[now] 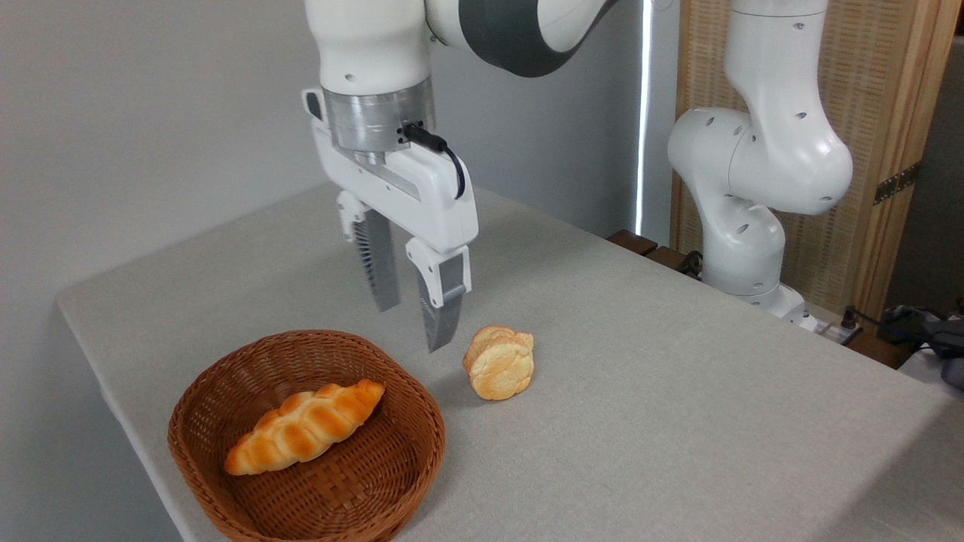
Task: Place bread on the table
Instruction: 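Open the gripper and raise it away from the bun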
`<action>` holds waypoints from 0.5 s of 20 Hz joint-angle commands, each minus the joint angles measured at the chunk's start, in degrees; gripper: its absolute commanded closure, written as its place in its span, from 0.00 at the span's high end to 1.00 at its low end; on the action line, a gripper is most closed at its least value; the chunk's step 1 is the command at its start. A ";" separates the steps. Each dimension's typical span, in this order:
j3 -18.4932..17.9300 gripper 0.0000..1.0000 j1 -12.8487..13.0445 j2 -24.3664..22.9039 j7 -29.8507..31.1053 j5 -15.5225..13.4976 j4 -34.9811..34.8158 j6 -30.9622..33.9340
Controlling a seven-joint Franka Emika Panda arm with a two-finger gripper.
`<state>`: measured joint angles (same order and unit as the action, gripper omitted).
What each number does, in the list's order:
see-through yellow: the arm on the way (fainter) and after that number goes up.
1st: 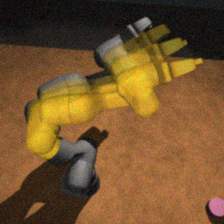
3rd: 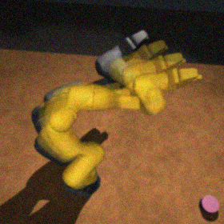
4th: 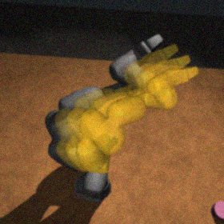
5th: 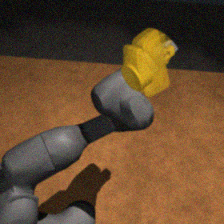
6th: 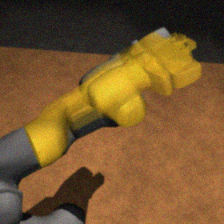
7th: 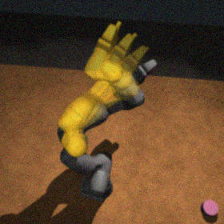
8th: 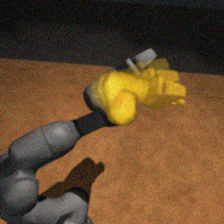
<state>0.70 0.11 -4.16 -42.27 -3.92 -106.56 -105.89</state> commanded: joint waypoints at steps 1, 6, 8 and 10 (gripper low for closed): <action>0.27 1.00 0.07 1.61 7.99 0.84 1.62 -3.17; 0.18 1.00 0.07 1.87 9.05 0.75 1.71 -3.97; 0.09 1.00 0.07 1.87 8.96 0.75 1.71 -4.14; 0.00 1.00 0.07 1.87 8.96 0.75 1.71 -4.14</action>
<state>0.95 0.08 -2.53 -34.57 -3.91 -105.71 -109.65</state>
